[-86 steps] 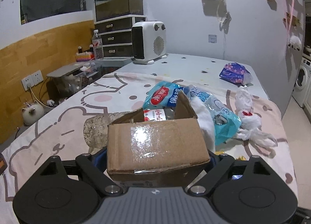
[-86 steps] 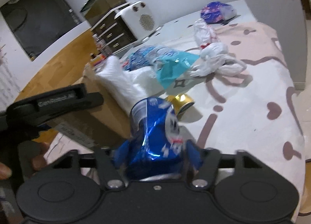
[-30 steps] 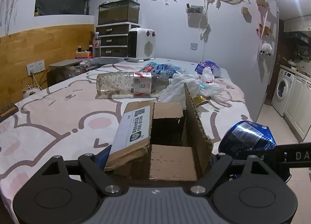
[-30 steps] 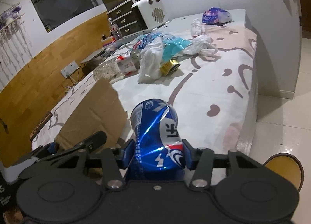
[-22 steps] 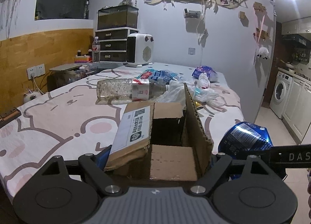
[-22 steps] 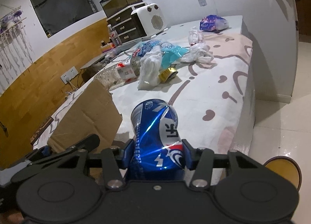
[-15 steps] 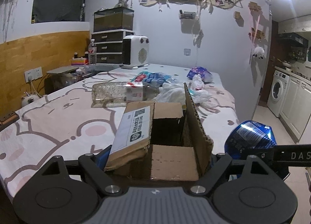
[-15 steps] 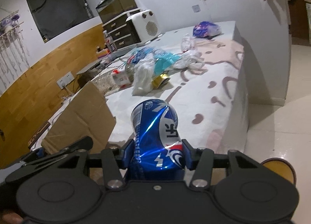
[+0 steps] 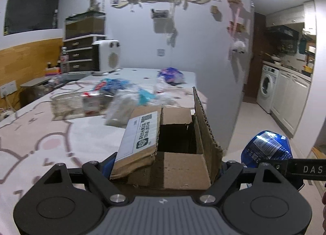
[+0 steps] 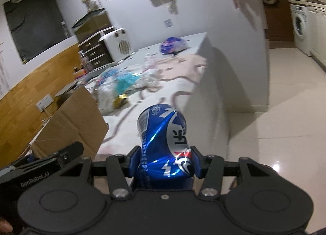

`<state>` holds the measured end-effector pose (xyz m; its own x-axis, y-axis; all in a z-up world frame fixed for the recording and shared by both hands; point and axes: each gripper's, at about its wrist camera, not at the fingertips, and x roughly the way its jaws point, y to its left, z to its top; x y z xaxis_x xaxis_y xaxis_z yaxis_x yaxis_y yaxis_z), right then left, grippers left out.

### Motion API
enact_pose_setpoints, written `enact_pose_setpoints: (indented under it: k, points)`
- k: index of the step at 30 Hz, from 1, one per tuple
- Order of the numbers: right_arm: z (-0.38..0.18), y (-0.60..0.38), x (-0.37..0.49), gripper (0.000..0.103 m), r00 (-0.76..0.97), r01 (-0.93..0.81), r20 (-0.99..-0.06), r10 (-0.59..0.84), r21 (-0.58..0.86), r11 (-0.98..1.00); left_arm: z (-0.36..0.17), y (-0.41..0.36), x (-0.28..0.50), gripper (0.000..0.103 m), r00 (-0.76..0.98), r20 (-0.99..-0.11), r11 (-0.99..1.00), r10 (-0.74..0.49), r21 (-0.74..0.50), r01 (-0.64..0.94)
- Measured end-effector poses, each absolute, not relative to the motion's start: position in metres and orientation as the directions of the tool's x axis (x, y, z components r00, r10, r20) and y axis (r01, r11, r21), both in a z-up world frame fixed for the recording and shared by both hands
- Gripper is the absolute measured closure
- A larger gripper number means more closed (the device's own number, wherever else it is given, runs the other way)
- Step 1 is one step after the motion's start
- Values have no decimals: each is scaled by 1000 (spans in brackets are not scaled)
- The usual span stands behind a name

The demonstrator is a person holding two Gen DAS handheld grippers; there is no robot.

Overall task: Collect trash
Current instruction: 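Carry the box and can over the yellow bin with both tools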

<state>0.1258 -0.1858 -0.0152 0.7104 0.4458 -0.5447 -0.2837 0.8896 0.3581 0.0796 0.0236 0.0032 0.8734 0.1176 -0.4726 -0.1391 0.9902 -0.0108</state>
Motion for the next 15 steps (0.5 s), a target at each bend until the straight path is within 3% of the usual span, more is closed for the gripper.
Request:
enact_pose_setpoints:
  k: [15]
  points:
    - [-54, -298, 134, 51, 752, -76, -598, 275, 337, 939, -40, -85, 133, 17, 827, -560, 999, -39, -22, 32]
